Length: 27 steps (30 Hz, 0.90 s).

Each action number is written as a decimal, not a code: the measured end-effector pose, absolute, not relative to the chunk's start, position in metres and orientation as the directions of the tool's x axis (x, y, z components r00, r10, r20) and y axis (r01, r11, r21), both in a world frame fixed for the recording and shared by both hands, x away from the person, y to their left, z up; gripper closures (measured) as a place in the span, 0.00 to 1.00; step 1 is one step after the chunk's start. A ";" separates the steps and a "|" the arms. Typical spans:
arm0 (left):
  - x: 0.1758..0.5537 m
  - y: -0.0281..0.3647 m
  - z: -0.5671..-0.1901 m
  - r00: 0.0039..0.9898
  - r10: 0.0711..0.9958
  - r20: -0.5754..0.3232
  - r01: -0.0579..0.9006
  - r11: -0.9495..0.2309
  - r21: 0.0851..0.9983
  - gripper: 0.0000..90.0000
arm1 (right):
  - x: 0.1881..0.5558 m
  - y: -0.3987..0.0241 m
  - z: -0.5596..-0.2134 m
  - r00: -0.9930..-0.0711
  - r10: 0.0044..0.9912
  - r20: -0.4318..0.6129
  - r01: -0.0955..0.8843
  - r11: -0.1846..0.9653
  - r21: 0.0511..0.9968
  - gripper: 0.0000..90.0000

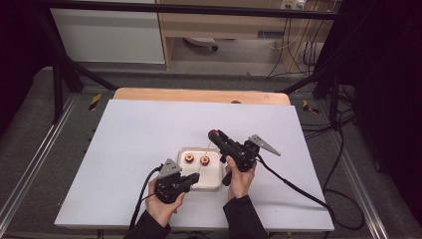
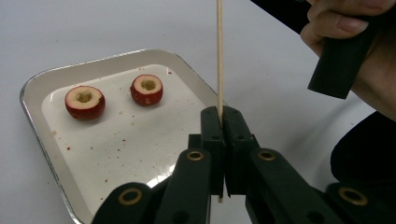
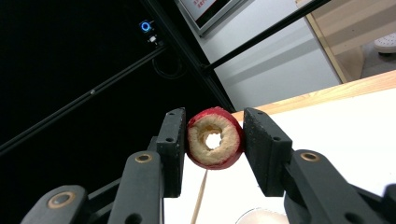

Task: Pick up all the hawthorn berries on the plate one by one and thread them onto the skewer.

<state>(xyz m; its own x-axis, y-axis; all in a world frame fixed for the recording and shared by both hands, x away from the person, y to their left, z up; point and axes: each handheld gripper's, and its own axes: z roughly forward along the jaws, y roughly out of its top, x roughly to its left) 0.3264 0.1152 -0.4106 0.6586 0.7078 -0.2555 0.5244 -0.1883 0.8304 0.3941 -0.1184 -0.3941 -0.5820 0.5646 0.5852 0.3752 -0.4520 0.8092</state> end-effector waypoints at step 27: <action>0.331 0.109 -0.411 0.635 0.734 -0.241 0.507 -0.161 0.847 0.98 | 0.390 -0.115 -0.397 -0.553 0.552 0.624 0.419 -0.463 0.781 0.68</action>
<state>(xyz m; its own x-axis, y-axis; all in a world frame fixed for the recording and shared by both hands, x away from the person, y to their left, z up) 0.3310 0.1091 -0.4108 0.6354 0.7336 -0.2410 0.5067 -0.1606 0.8470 0.3900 -0.1152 -0.3968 -0.5535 0.5516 0.6240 0.4191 -0.4630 0.7810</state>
